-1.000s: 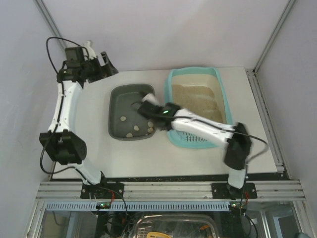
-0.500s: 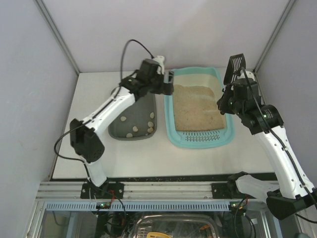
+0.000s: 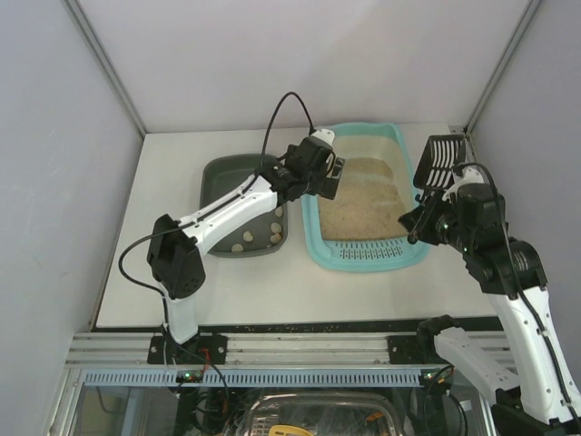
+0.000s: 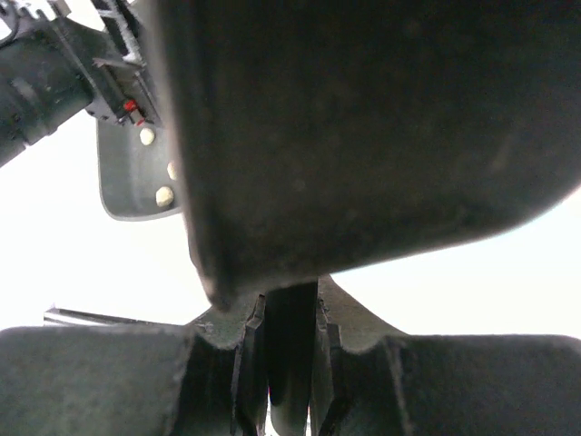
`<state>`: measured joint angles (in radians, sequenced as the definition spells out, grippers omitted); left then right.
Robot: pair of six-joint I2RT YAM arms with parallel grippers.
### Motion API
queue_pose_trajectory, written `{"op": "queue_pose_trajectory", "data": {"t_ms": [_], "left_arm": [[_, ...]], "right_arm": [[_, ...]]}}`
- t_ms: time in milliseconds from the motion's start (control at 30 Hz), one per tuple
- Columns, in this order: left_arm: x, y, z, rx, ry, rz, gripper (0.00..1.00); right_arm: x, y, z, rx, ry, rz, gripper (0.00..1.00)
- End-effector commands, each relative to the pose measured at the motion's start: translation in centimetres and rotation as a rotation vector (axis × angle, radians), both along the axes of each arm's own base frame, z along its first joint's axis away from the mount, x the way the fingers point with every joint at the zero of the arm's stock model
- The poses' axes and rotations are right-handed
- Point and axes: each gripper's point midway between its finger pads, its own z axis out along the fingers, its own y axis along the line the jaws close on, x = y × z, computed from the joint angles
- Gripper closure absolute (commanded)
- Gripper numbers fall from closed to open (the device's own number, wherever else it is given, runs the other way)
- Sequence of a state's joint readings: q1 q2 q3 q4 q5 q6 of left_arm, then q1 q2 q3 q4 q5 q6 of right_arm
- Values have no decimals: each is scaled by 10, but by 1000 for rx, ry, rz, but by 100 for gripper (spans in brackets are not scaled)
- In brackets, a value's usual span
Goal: Clean the litter box
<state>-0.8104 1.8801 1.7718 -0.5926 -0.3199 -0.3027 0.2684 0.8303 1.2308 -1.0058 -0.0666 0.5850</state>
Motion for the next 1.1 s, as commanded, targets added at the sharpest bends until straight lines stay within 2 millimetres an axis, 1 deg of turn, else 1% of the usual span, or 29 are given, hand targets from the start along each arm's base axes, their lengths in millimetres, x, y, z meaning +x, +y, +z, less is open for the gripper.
{"op": "queue_pose_trajectory", "data": {"t_ms": [0,167,267,400,567,667,833,933,1033,1067], "left_arm": [[8,26,-25,113,-18,64,0],[-12,29,-55,145,41,37,0],[-21,29,-67,153,73,16,4],[-34,30,-77,153,117,-4,6],[-60,28,-84,135,175,-31,7],[-71,29,-88,125,198,-29,11],[-82,29,-93,113,224,-27,22],[-84,25,-96,122,223,-56,38],[-72,18,-92,176,186,-117,55],[-66,16,-93,216,179,-142,64]], "right_arm": [[-11,4,-7,38,23,17,100],[-14,4,-13,54,25,15,100],[-14,6,-15,63,29,22,100],[-11,7,-16,68,32,21,100],[-7,9,-17,79,34,17,100],[-6,10,-18,81,37,13,100],[-3,9,-18,86,36,-4,100],[-1,9,-18,87,41,-10,100],[1,8,-18,90,41,-19,100],[2,8,-18,89,41,-22,100]]}}
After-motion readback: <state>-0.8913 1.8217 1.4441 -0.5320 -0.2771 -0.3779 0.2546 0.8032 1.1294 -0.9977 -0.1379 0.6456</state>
